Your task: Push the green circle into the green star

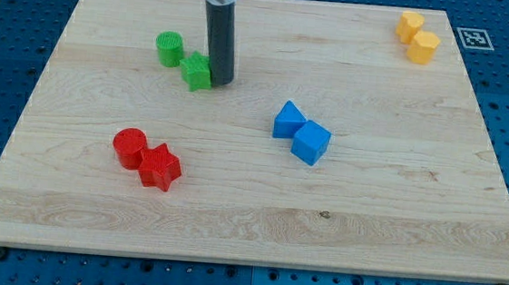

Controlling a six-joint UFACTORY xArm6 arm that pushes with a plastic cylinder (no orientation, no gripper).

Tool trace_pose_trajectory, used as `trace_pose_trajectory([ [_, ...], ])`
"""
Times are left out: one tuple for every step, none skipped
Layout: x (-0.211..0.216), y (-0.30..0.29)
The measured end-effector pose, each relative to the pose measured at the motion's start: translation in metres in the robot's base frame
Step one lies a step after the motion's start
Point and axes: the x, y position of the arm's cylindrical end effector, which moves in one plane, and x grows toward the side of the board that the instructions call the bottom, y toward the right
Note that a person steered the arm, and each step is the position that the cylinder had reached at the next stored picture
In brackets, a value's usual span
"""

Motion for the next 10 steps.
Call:
trace_pose_trajectory([
  [0.0, -0.028],
  [0.0, -0.051],
  [0.001, -0.047],
  [0.028, 0.01],
  [0.064, 0.002],
  [0.085, -0.02],
  [0.085, -0.027],
  [0.062, -0.037],
  [0.033, -0.047],
  [0.032, -0.049],
])
